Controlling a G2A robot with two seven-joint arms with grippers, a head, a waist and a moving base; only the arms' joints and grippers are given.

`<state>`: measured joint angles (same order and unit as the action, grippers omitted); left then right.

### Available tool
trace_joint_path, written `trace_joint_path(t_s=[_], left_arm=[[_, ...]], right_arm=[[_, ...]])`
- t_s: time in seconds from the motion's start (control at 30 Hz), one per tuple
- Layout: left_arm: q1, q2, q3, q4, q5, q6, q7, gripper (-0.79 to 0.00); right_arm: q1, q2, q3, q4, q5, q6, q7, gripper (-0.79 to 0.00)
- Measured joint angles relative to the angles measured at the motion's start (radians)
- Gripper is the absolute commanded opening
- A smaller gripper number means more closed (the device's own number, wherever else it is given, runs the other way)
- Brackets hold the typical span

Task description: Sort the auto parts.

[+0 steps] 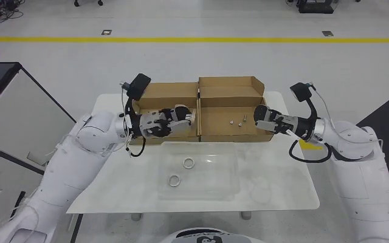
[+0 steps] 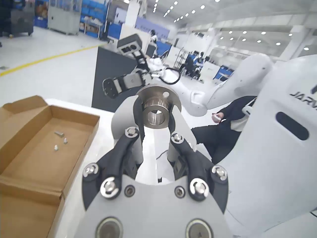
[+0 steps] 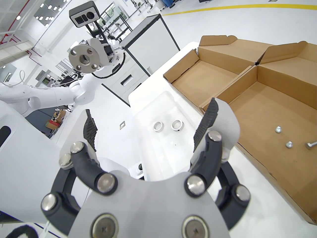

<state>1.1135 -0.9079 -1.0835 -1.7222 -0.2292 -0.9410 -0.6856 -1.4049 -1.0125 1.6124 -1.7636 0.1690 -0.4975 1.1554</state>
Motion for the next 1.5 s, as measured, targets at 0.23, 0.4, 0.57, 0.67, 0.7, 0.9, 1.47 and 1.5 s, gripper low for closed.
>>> trace_joint_path(t_s=[0.23, 0.4, 0.57, 0.67, 0.7, 0.9, 1.47, 1.5], left_arm=[[0.020, -0.005, -0.026, -0.014, -0.056, -0.071, 0.036, -0.785], [0.028, -0.017, -0.049, -0.031, -0.078, -0.071, 0.059, -0.785], [0.030, -0.018, -0.051, -0.029, -0.069, -0.071, 0.057, -0.785], [0.030, -0.018, -0.051, -0.029, -0.070, -0.071, 0.057, -0.785], [0.030, -0.018, -0.051, -0.029, -0.070, -0.071, 0.057, -0.785], [0.030, -0.018, -0.051, -0.029, -0.070, -0.071, 0.058, -0.785], [0.054, -0.051, -0.034, -0.112, -0.440, -0.071, 0.178, -0.785], [0.055, -0.054, -0.037, -0.113, -0.457, -0.071, 0.178, -0.785]], right_arm=[[0.000, 0.000, 0.000, 0.000, 0.000, 0.000, 0.000, 0.000], [0.000, 0.000, 0.000, 0.000, 0.000, 0.000, 0.000, 0.000], [0.000, 0.000, 0.000, 0.000, 0.000, 0.000, 0.000, 0.000], [0.000, 0.000, 0.000, 0.000, 0.000, 0.000, 0.000, 0.000], [0.000, 0.000, 0.000, 0.000, 0.000, 0.000, 0.000, 0.000], [0.000, 0.000, 0.000, 0.000, 0.000, 0.000, 0.000, 0.000], [0.000, 0.000, 0.000, 0.000, 0.000, 0.000, 0.000, 0.000], [0.000, 0.000, 0.000, 0.000, 0.000, 0.000, 0.000, 0.000]])
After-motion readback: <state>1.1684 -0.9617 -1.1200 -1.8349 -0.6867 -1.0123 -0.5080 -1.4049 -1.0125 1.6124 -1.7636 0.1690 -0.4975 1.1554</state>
